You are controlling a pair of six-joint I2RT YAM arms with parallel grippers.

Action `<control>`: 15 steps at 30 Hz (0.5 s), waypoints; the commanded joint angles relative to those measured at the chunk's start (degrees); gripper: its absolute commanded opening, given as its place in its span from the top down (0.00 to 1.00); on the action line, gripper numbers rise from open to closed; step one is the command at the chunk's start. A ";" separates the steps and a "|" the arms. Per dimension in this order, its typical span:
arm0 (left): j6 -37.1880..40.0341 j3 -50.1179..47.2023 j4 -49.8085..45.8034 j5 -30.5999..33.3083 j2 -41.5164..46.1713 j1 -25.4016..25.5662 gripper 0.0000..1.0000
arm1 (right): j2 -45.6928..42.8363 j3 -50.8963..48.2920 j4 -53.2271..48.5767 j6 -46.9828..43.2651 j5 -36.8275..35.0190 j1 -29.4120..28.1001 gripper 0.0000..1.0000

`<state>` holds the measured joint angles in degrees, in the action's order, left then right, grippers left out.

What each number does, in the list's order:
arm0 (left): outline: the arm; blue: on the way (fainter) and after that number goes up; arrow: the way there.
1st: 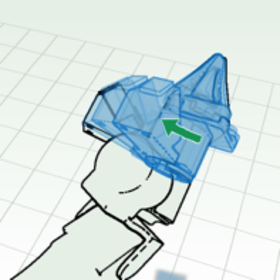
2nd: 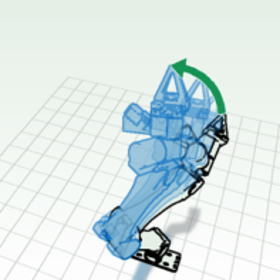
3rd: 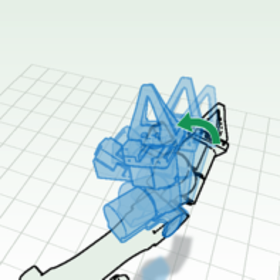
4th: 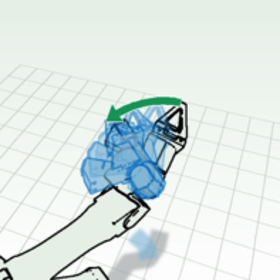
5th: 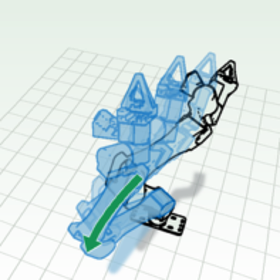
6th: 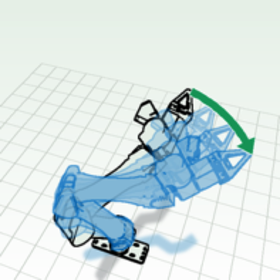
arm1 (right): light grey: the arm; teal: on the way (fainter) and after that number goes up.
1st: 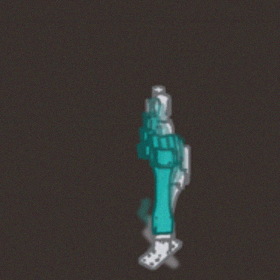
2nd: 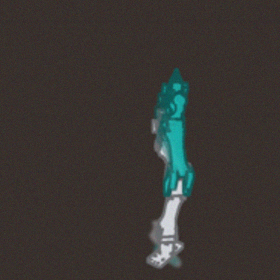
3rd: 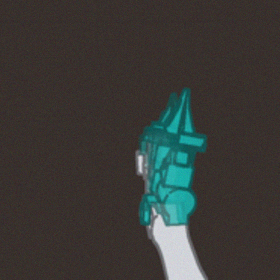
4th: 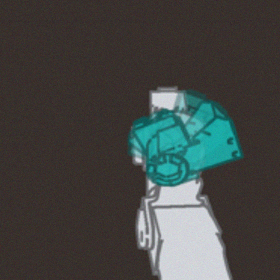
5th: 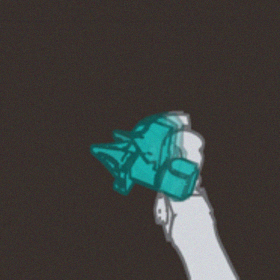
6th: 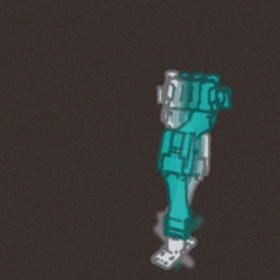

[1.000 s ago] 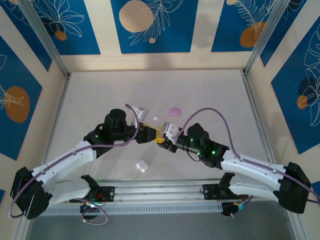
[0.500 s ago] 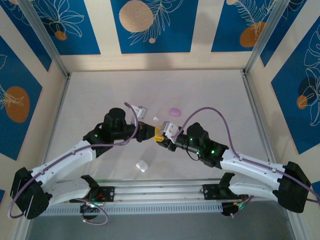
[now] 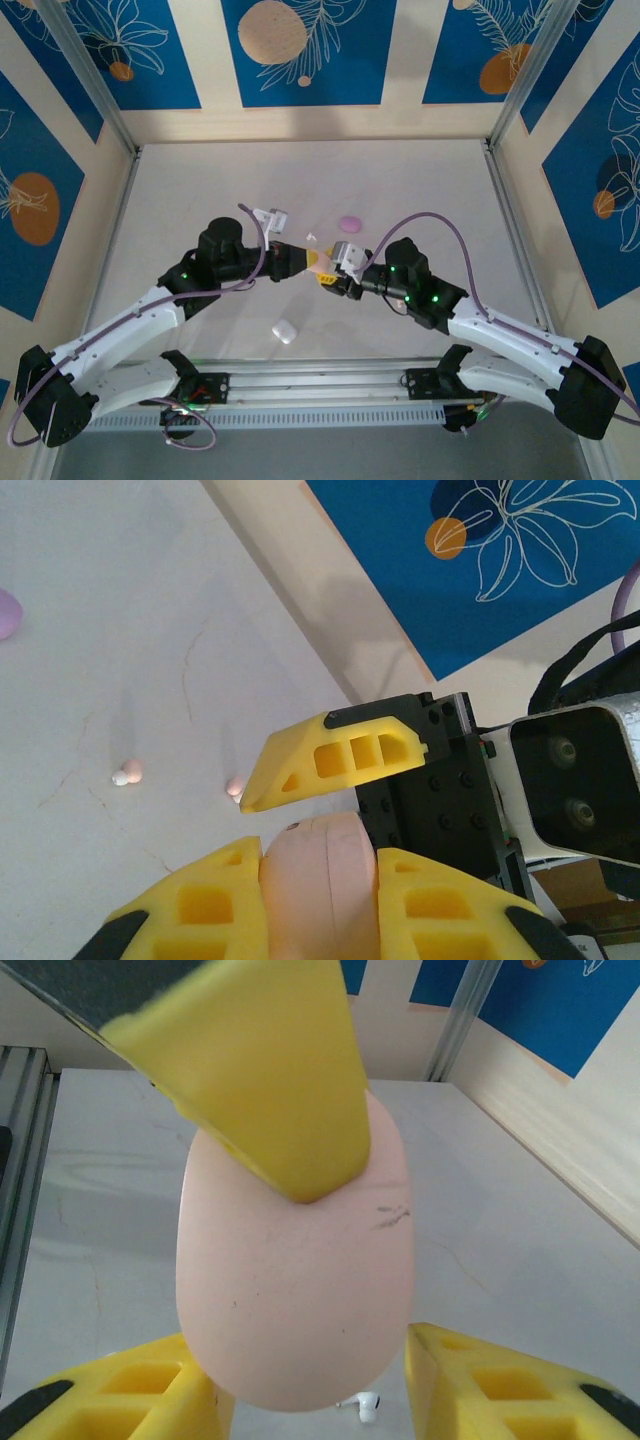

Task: Insert the wireless bluetooth earbuds into the charging case

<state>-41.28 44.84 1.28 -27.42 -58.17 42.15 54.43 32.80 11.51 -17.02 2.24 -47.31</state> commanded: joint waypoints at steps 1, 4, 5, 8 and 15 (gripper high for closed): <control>-1.76 1.74 0.44 -0.89 0.79 0.12 0.94 | -1.35 2.51 1.52 -2.29 2.07 0.29 0.52; -2.51 1.92 1.02 -1.57 0.45 0.12 0.94 | -1.30 2.34 3.60 -3.36 0.77 0.02 0.51; -2.79 1.92 1.31 -1.83 0.28 0.12 0.94 | -1.32 2.13 4.52 -3.46 0.33 0.06 0.51; -3.25 2.09 1.40 -2.18 -0.18 0.11 0.93 | -1.26 2.17 5.93 -3.86 0.69 0.02 0.50; -3.64 2.09 1.14 -1.43 -0.49 0.11 0.94 | -1.52 2.05 5.89 -3.90 1.26 0.04 0.51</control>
<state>-44.21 45.41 2.15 -27.42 -58.33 42.13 54.37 33.28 14.09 -19.99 3.03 -47.22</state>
